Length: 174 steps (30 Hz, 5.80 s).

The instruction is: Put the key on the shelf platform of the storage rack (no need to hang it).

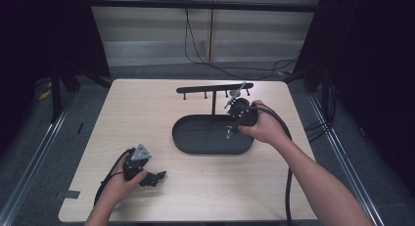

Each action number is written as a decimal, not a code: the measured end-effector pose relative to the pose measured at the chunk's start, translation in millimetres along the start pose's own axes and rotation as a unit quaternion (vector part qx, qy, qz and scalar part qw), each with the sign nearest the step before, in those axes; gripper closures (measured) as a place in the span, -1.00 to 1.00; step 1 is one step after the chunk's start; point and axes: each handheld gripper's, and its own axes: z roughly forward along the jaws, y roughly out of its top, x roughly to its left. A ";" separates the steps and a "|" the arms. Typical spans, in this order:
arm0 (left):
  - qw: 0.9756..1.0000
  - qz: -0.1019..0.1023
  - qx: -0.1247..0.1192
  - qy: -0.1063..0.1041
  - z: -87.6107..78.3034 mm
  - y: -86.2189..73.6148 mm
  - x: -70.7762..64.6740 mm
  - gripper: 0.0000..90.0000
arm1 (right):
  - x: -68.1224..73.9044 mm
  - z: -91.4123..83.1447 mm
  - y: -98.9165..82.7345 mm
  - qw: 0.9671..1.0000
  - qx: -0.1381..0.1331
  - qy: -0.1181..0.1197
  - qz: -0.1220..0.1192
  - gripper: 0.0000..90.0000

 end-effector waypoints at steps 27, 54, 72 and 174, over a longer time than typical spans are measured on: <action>1.000 -0.001 0.000 -0.006 0.7 0.2 -0.5 -0.93 | -8.9 24.4 4.7 1.000 0.010 -0.009 0.010 0.99; 1.000 -0.001 0.004 -0.008 0.7 0.3 -0.7 -0.95 | -22.9 49.4 0.5 0.999 0.011 -0.023 0.034 0.98; 1.000 0.004 0.007 -0.008 0.4 0.4 -0.3 -0.96 | -25.7 59.7 -0.3 0.998 0.002 -0.038 0.043 0.92; 1.000 0.010 0.010 -0.007 0.9 0.7 -0.6 -1.00 | 3.7 24.1 -74.1 0.999 -0.016 0.021 0.020 -0.41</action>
